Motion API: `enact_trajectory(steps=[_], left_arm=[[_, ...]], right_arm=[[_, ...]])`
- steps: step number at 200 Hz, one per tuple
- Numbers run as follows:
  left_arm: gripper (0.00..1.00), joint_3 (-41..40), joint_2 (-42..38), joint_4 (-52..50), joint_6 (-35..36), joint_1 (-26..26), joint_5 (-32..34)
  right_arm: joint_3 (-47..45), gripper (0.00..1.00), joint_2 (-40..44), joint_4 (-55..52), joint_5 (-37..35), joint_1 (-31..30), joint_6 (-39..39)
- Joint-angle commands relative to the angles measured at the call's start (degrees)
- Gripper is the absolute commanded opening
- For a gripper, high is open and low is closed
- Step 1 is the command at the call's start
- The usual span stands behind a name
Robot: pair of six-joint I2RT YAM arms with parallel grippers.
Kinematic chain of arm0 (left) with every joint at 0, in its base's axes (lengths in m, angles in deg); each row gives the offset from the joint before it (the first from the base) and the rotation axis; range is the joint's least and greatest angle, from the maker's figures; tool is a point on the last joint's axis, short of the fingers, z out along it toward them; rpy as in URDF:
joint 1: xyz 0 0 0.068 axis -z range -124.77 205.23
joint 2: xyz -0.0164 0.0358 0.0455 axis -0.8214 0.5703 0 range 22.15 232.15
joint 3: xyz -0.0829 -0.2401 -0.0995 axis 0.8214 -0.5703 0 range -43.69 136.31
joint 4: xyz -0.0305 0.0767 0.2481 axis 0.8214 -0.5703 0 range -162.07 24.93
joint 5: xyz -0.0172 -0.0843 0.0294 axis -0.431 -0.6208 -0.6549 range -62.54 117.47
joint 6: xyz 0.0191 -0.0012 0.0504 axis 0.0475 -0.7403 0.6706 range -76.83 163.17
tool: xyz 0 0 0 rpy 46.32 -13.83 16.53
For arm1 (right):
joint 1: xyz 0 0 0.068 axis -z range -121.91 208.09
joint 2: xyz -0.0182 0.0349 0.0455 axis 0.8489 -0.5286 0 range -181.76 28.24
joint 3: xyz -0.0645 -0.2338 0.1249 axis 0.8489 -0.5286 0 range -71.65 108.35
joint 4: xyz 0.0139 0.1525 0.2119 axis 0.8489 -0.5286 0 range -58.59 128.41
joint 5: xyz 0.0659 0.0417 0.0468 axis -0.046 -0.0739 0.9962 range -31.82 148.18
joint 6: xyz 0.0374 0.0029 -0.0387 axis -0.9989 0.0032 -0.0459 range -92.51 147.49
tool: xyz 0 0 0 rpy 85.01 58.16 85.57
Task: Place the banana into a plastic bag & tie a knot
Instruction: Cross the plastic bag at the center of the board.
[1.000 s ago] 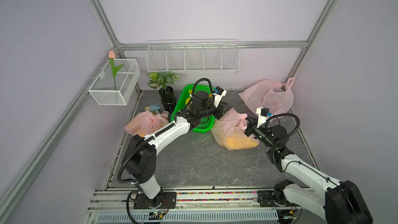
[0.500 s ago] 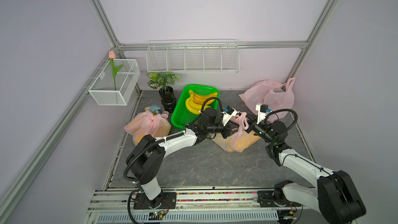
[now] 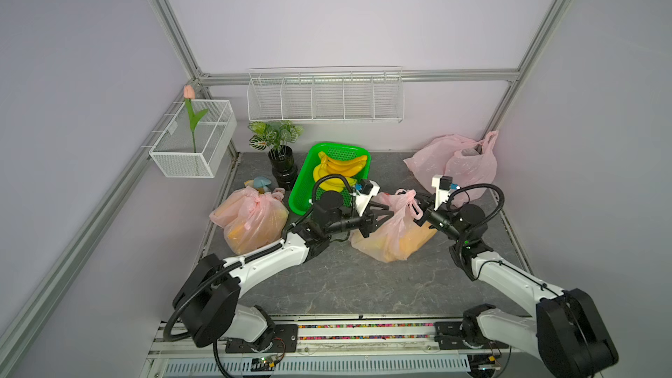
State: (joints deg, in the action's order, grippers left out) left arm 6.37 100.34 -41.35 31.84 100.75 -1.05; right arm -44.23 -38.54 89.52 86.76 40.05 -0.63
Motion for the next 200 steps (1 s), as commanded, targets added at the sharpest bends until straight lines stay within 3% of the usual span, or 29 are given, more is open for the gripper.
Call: enact_trajectory(steps=[1,15,37,75,115,171,200], left_arm=[[0.41,-1.0,-5.6,-2.0,0.8,-3.1,3.6],[0.42,1.8,-5.3,-5.5,2.1,-4.2,5.9],[0.4,10.4,1.5,-12.7,5.2,-4.9,6.2],[0.4,19.7,13.1,-16.8,10.4,-4.9,-4.2],[0.41,16.3,14.9,-13.1,13.2,-4.4,-14.7],[0.47,16.4,15.1,-13.4,13.9,-3.5,-15.2],[0.39,17.9,15.4,-14.1,12.7,-3.5,-15.1]], right_arm=[[-0.2,0.07,1.9,0.2,1.8,0.2,-0.7],[-0.2,0.07,2.0,-0.3,2.2,0.2,-0.3],[-0.2,0.07,1.8,-0.4,2.4,0.2,0.0],[0.1,0.07,1.6,0.3,2.8,0.2,-0.6],[1.3,0.07,0.9,-0.1,4.2,0.1,-0.7],[3.0,0.07,-0.2,-4.2,5.8,-2.0,2.7],[3.1,0.07,-1.1,-5.7,5.7,-2.7,4.1]])
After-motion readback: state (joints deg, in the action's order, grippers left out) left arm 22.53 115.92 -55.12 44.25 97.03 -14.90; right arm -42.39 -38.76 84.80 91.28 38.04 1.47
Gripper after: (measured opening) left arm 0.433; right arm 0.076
